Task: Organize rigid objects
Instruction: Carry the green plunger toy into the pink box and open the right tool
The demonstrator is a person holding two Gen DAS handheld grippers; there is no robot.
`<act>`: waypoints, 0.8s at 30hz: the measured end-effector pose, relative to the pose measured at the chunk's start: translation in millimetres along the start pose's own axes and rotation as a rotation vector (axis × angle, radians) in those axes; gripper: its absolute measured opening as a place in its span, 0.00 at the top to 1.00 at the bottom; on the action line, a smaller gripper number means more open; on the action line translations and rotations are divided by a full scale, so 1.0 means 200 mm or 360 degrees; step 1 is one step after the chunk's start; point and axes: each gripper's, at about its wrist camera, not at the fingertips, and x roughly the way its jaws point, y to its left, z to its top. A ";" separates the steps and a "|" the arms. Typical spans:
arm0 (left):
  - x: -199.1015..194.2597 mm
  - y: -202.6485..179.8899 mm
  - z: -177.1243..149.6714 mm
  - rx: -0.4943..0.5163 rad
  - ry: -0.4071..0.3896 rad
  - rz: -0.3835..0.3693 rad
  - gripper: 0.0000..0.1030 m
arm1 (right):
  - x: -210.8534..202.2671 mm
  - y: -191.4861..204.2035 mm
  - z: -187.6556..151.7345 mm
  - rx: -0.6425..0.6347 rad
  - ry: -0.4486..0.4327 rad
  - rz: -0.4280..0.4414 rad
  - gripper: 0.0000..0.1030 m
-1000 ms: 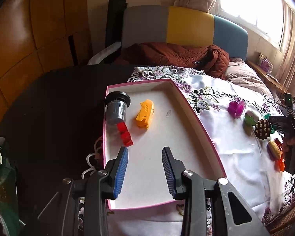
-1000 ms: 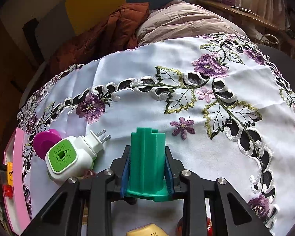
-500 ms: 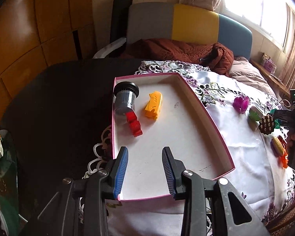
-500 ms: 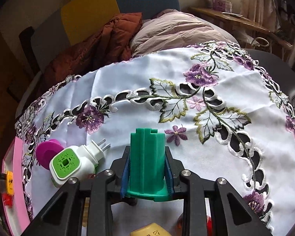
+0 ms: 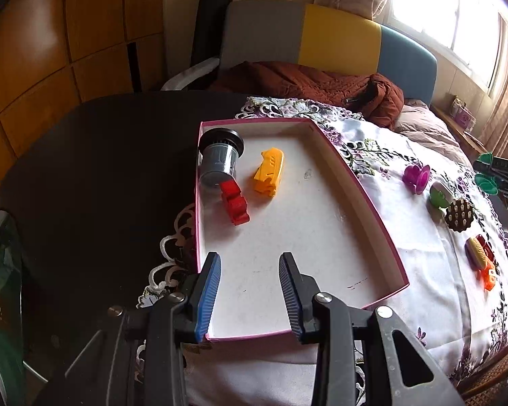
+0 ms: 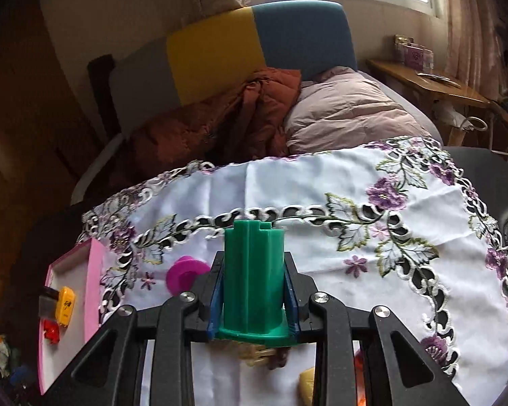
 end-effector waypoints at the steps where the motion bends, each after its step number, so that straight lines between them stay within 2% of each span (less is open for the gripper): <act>1: 0.00 0.01 0.00 -0.0007 0.0000 -0.0001 0.66 | 0.00 0.05 -0.01 -0.0031 0.0009 0.0035 0.71; 12: 0.00 0.12 -0.04 -0.0075 0.0006 0.0032 0.66 | 0.03 0.78 -0.23 -0.0409 0.0194 0.0425 0.71; 18: 0.00 0.20 -0.06 -0.0144 0.0016 0.0057 0.66 | 0.11 1.10 -0.41 -0.0532 0.0340 0.0547 0.71; 24: 0.00 0.30 -0.08 -0.0212 0.0009 0.0098 0.66 | 0.21 1.28 -0.54 -0.0562 0.0457 0.0600 0.71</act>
